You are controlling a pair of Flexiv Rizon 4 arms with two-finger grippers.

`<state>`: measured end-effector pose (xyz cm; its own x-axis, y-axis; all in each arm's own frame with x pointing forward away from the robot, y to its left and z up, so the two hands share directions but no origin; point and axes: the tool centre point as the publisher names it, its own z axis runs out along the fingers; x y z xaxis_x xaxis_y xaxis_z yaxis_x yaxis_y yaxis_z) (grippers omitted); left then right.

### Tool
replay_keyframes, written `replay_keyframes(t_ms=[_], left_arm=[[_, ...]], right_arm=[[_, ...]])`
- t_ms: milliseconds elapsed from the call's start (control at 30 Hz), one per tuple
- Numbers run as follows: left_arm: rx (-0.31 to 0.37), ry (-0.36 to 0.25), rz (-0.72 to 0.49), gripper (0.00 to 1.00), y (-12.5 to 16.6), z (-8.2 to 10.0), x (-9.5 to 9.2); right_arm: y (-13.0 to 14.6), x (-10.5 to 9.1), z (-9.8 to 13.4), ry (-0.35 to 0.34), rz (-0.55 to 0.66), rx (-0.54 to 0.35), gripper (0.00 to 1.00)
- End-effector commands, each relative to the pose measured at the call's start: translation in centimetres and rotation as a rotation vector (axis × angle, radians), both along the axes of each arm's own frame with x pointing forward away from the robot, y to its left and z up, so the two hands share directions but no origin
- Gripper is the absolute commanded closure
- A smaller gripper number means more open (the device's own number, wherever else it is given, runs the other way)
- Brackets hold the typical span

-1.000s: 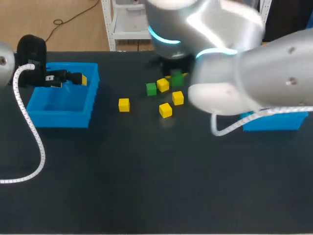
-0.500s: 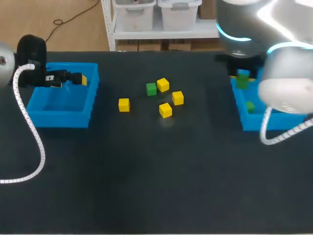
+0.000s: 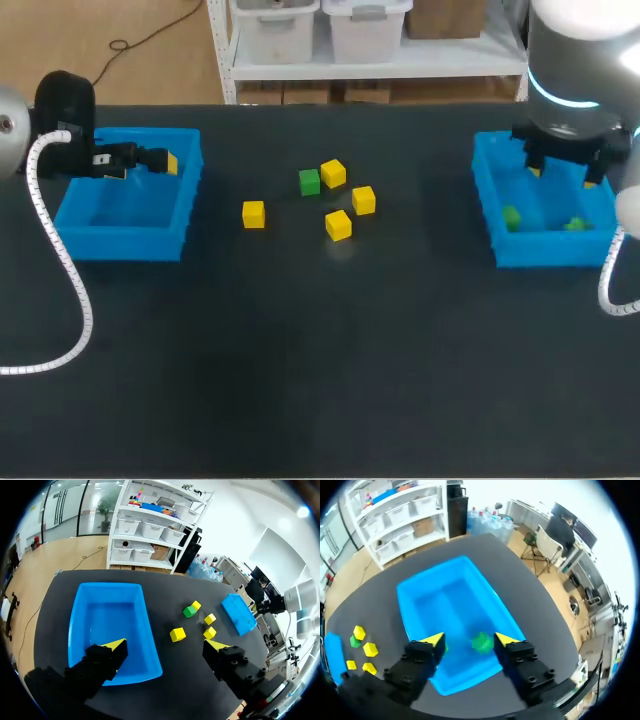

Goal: Put the green cubes in the right bin and the yellow cubes in the left bin.

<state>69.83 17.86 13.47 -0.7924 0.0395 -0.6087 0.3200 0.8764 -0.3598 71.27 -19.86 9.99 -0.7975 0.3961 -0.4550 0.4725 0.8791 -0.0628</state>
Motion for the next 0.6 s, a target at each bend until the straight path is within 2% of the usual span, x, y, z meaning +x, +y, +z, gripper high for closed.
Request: replay_keyframes(t_ms=[33, 133, 233, 433, 600], left_arm=[[0.006, 0.004, 0.003, 0.0, -0.1, 0.1, 0.1], [0.006, 0.004, 0.003, 0.0, -0.1, 0.1, 0.1], [0.006, 0.004, 0.003, 0.0, -0.1, 0.1, 0.1], [0.006, 0.004, 0.003, 0.0, -0.1, 0.1, 0.1], [0.006, 0.004, 0.003, 0.0, -0.1, 0.1, 0.1]], right_arm=[[2.3, 2.6, 1.1, -0.016, 0.035, -0.015, 0.0], [4.7, 4.8, 3.1, -0.055, 0.117, -0.033, 0.0], [7.9, 7.1, 5.6, -0.087, 0.248, -0.061, 0.0], [15.3, 11.6, 9.5, -0.099, 0.604, -0.163, 0.0], [21.1, 13.9, 10.7, -0.074, 0.941, -0.296, 0.0]])
